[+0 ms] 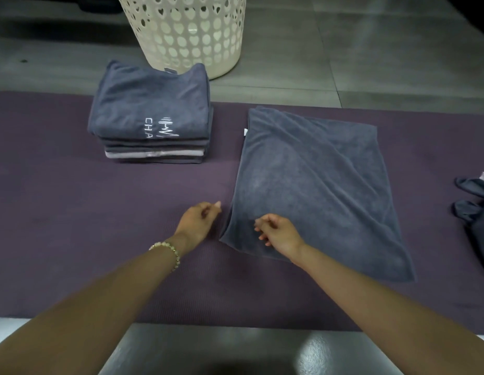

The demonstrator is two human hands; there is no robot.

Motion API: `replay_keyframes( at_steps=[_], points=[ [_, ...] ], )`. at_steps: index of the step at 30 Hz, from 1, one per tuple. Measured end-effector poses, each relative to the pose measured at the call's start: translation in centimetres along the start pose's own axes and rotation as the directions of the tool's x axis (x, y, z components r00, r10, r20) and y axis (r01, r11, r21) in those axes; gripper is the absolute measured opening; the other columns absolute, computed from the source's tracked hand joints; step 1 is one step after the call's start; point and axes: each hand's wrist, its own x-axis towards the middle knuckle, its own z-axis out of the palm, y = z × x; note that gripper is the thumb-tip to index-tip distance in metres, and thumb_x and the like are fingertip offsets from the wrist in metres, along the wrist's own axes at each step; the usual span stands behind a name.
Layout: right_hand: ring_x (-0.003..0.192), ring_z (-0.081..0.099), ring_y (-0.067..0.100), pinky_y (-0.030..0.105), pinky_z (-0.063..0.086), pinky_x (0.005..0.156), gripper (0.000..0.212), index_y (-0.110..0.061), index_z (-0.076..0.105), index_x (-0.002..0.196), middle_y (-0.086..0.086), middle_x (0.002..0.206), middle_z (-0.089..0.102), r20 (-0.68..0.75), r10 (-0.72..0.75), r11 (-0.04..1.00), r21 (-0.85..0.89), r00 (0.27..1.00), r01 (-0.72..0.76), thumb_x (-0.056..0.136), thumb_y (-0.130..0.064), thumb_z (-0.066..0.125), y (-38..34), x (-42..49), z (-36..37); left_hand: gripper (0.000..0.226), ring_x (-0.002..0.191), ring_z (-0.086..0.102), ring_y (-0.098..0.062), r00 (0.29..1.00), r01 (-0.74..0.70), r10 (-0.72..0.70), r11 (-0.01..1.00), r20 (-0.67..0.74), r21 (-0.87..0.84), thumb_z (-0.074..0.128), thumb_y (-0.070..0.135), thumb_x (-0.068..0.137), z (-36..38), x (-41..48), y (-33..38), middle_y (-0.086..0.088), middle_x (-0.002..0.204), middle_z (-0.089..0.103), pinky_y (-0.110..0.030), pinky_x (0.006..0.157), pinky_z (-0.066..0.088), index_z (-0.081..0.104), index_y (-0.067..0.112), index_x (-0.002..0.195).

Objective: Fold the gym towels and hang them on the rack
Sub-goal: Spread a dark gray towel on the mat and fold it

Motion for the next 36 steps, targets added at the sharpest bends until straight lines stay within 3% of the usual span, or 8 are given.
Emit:
replay_keyframes(
  at_steps=[3, 6, 10, 18, 25, 28, 31, 36],
  points=[
    [0.086, 0.058, 0.011, 0.013, 0.043, 0.077, 0.013, -0.017, 0.065, 0.101, -0.006, 0.098, 0.061, -0.008, -0.093, 0.964, -0.25, 0.996, 0.088, 0.095, -0.021, 0.055, 1.4, 0.1, -0.5, 0.028, 0.078, 0.058, -0.012, 0.99, 0.033, -0.027, 0.999, 0.14, -0.042, 0.061, 0.04, 0.09, 1.1, -0.5, 0.9, 0.0, 0.083, 0.064, -0.019, 0.068, 0.044, 0.065, 0.013, 0.093],
    [0.087, 0.053, 0.01, 0.015, 0.04, 0.082, 0.023, -0.019, 0.063, 0.116, -0.01, 0.108, 0.048, 0.034, -0.192, 0.89, -0.415, 0.981, 0.189, 0.094, -0.024, 0.056, 1.9, -0.5, -0.9, 0.021, 0.065, 0.054, -0.008, 0.962, 0.039, -0.047, 0.999, 0.268, 0.035, 0.067, 0.033, 0.087, 1.9, -0.6, 0.1, 0.0, 0.072, 0.061, -0.013, 0.058, 0.041, 0.063, 0.014, 0.082],
    [0.092, 0.048, 0.006, 0.012, 0.035, 0.085, 0.029, -0.021, 0.059, 0.123, -0.015, 0.113, 0.042, 0.059, -0.235, 0.836, -0.496, 0.97, 0.233, 0.095, -0.025, 0.056, 2.5, -1.0, -2.1, 0.027, 0.056, 0.053, -0.009, 0.972, 0.108, -0.129, 0.988, 0.194, 0.113, 0.069, 0.032, 0.085, 1.0, -0.6, -1.4, 0.002, 0.063, 0.06, -0.016, 0.053, 0.042, 0.061, 0.016, 0.065],
    [0.124, 0.044, 0.014, 0.03, 0.033, 0.11, 0.049, -0.021, 0.053, 0.131, -0.005, 0.135, 0.043, -0.167, -0.278, 0.797, -0.59, 0.946, 0.13, 0.085, -0.031, 0.069, 4.2, -1.5, -9.3, 0.046, 0.102, 0.058, -0.018, 0.994, 0.086, -0.088, 0.996, 0.069, 0.04, 0.065, 0.038, 0.087, 1.8, 0.8, 2.5, -0.003, 0.108, 0.064, -0.022, 0.086, 0.042, 0.056, 0.007, 0.12],
    [0.137, 0.03, 0.03, 0.042, 0.027, 0.113, 0.067, -0.012, 0.042, 0.14, 0.009, 0.149, 0.033, -0.587, 0.009, 0.887, -0.369, 0.809, -0.277, 0.084, -0.036, 0.07, 6.1, -0.5, -20.2, 0.065, 0.111, 0.057, -0.033, 0.971, 0.232, -0.233, 0.972, 0.059, 0.037, 0.063, 0.047, 0.086, 4.1, 4.9, 5.2, -0.018, 0.119, 0.06, -0.032, 0.082, 0.042, 0.052, -0.007, 0.121],
    [0.129, 0.042, 0.035, 0.05, 0.036, 0.109, 0.08, -0.011, 0.047, 0.134, 0.013, 0.14, 0.045, -0.613, 0.162, 0.935, -0.154, 0.774, -0.318, 0.071, -0.053, 0.072, 7.8, 1.1, -23.0, 0.055, 0.113, 0.056, -0.033, 0.966, 0.247, -0.248, 0.969, 0.072, 0.018, 0.061, 0.042, 0.089, 5.2, 6.3, 6.8, -0.013, 0.116, 0.059, -0.031, 0.087, 0.043, 0.057, -0.004, 0.118],
    [0.127, 0.044, 0.036, 0.048, 0.036, 0.109, 0.071, -0.009, 0.05, 0.132, 0.015, 0.135, 0.049, -0.641, 0.225, 0.926, -0.093, 0.733, -0.365, 0.077, -0.05, 0.071, 8.2, 2.7, -24.1, 0.054, 0.115, 0.056, -0.032, 0.969, 0.244, -0.241, 0.969, 0.057, -0.038, 0.064, 0.037, 0.088, 6.1, 7.5, 8.0, -0.015, 0.125, 0.059, -0.033, 0.094, 0.046, 0.056, -0.002, 0.124],
    [0.127, 0.041, 0.037, 0.046, 0.038, 0.107, 0.056, -0.012, 0.051, 0.128, 0.015, 0.136, 0.041, -0.664, 0.271, 0.925, -0.021, 0.697, -0.379, 0.085, -0.043, 0.067, 7.5, 4.8, -25.3, 0.036, 0.105, 0.056, -0.029, 0.986, 0.148, -0.154, 0.985, -0.059, -0.092, 0.059, 0.031, 0.092, 6.5, 8.5, 8.8, -0.011, 0.106, 0.058, -0.027, 0.079, 0.039, 0.053, 0.004, 0.115]
  ],
)
